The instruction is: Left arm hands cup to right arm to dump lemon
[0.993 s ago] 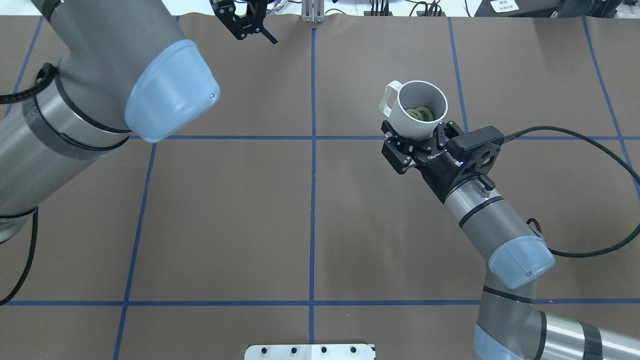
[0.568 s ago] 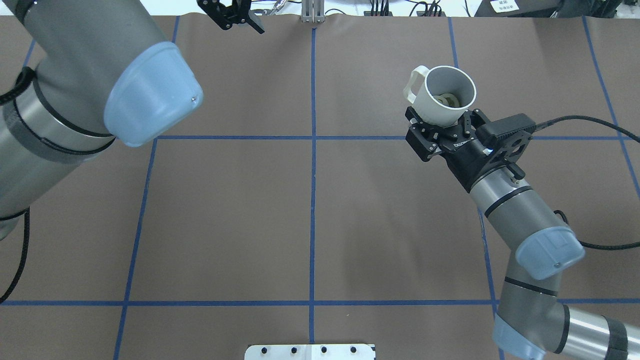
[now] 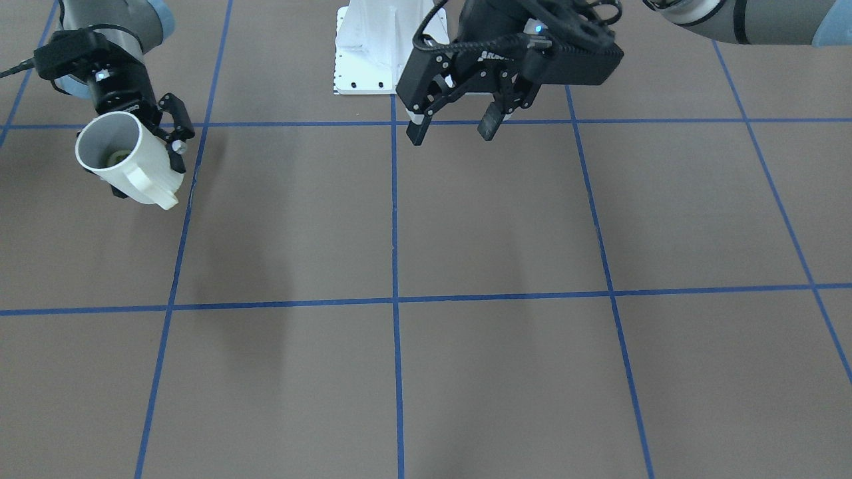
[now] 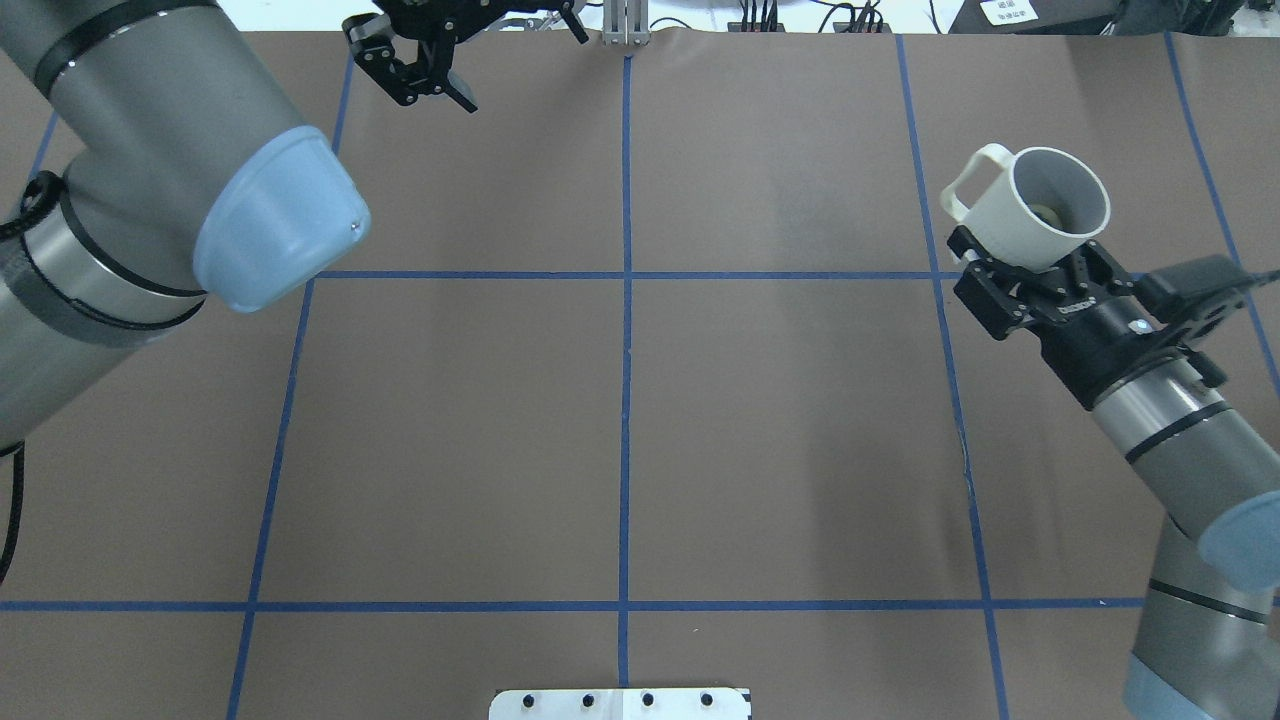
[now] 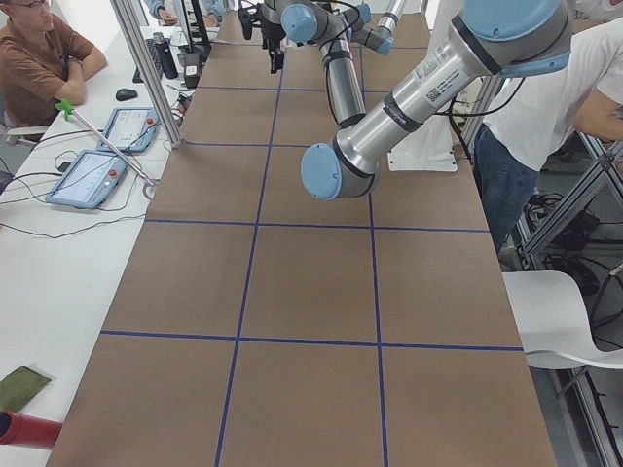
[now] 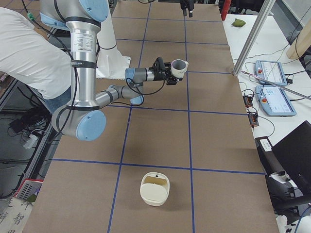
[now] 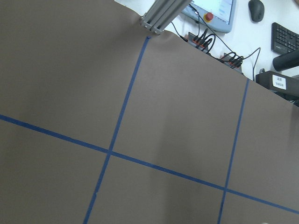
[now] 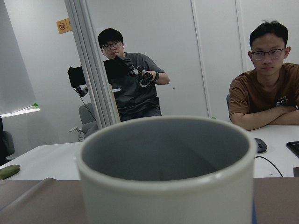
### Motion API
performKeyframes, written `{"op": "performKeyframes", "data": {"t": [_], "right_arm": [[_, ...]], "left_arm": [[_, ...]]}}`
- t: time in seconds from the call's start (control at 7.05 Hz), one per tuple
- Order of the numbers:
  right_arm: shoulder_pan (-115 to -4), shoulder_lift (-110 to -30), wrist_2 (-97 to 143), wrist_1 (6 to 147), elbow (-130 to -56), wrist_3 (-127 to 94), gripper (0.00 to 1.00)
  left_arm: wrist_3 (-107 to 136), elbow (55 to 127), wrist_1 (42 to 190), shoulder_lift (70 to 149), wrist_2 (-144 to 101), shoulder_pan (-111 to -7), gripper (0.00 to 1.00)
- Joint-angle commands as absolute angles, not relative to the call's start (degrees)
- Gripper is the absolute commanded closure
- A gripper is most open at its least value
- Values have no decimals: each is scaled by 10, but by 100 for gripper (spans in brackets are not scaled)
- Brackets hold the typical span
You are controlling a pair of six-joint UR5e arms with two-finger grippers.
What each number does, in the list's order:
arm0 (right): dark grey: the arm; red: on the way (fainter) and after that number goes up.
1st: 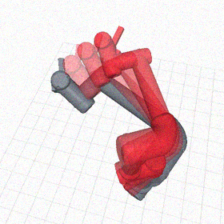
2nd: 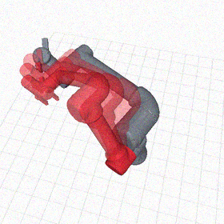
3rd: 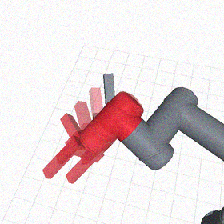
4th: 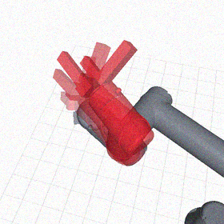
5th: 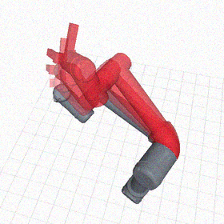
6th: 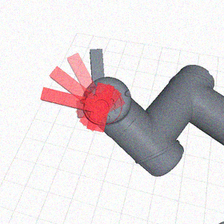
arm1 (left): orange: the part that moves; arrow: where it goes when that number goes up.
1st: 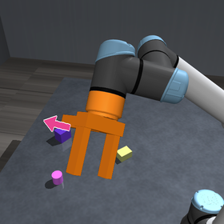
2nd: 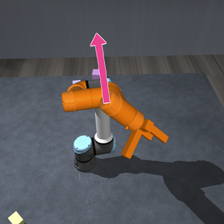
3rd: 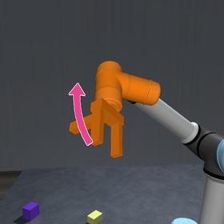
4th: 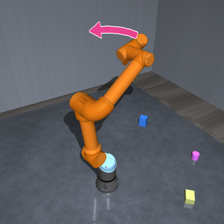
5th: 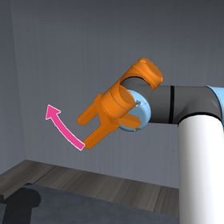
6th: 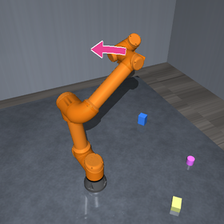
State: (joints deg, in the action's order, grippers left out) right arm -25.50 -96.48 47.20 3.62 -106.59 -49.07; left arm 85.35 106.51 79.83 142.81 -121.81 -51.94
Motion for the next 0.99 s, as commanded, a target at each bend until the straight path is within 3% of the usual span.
{"op": "performKeyframes", "data": {"t": [0.0, 0.28, 0.43, 0.57, 0.85], "right_arm": [[-277, -1025, 471, -37, -1058, -501, 73], [-282, -1107, 469, -156, -1009, -558, 72], [-283, -1109, 464, -230, -961, -602, 73], [-284, -1120, 464, -287, -899, -652, 90], [-287, -1133, 471, -358, -807, -659, 88]], "left_arm": [[854, 1065, 796, 1418, -1217, -519, 0], [854, 1065, 795, 1418, -1218, -517, 0], [854, 1065, 795, 1419, -1218, -516, 0], [855, 1065, 795, 1419, -1217, -516, 0], [856, 1065, 795, 1419, -1217, -515, 0]]}}
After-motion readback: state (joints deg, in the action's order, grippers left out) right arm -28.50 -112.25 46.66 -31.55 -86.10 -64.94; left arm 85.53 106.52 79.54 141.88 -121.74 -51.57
